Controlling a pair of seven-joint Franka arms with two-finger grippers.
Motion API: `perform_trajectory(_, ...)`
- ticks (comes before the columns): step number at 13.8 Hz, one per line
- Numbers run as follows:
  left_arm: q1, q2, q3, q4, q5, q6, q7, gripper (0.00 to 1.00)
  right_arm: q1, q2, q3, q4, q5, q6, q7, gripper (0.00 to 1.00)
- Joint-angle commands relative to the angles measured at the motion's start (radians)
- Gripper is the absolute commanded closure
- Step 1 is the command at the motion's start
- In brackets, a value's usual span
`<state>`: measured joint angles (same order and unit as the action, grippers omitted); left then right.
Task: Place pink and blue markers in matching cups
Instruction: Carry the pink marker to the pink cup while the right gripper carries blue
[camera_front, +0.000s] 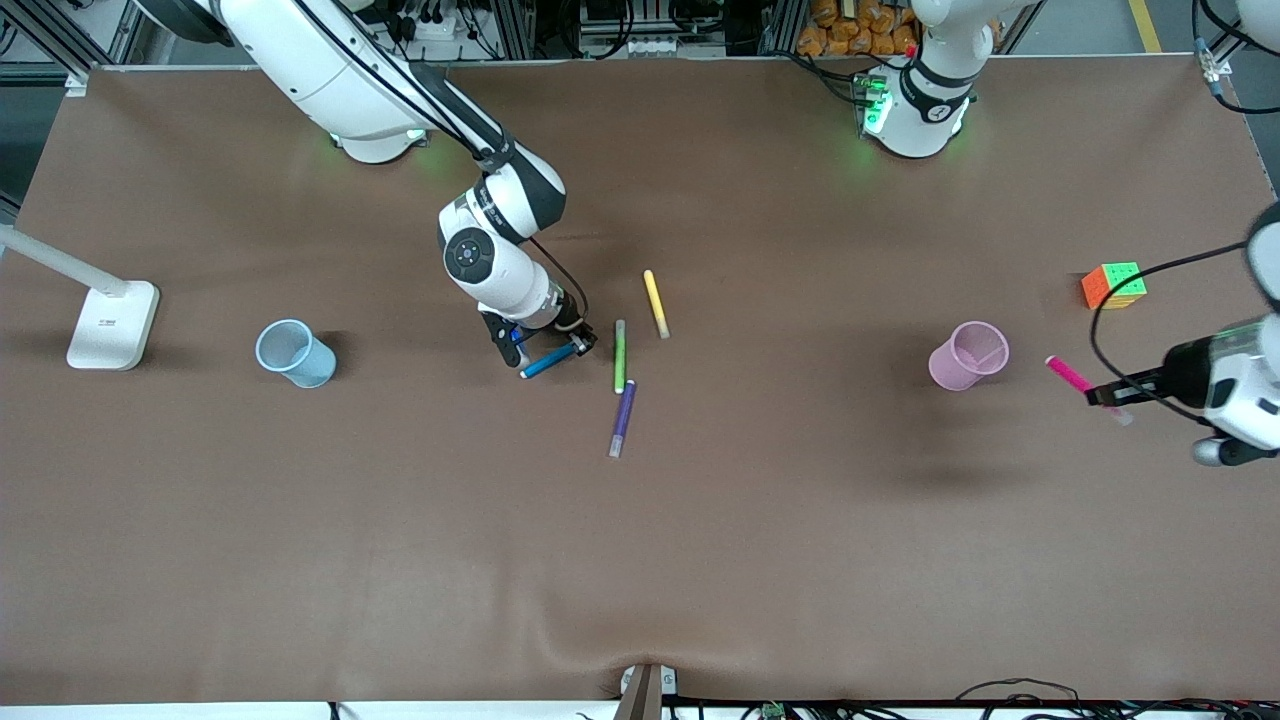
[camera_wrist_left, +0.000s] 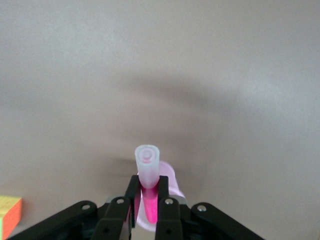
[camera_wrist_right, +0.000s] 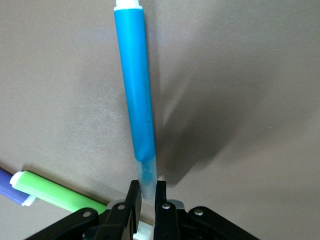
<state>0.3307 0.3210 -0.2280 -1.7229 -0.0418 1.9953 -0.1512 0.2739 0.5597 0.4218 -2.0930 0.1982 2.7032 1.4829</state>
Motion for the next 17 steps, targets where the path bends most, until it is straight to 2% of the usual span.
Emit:
perform_trajectory(1,-0.001,-0.129,-0.017,-0.216,0.025,0.152,-0.036,1.00,-0.005,-0.066,-0.008,0.014,-0.014,-0.127,0.017,1.00)
perform_trajectory(4,-0.001,-0.215,-0.030,-0.314,0.025,0.192,-0.037,1.00,-0.027,-0.092,-0.009,0.089,-0.014,-0.325,0.019,1.00)
perform_trajectory(8,0.001,-0.278,-0.053,-0.378,0.026,0.210,-0.048,1.00,-0.044,-0.132,-0.041,0.157,-0.022,-0.530,0.002,1.00)
perform_trajectory(10,0.001,-0.356,-0.073,-0.447,0.026,0.240,-0.050,1.00,-0.047,-0.142,-0.083,0.232,-0.026,-0.716,-0.062,1.00)
perform_trajectory(12,0.007,-0.390,-0.085,-0.478,0.026,0.243,-0.050,1.00,-0.047,-0.152,-0.127,0.295,-0.026,-0.857,-0.124,1.00)
perform_trajectory(17,0.005,-0.413,-0.086,-0.579,0.028,0.374,-0.048,1.00,-0.059,-0.199,-0.236,0.323,-0.022,-1.040,-0.330,1.00)
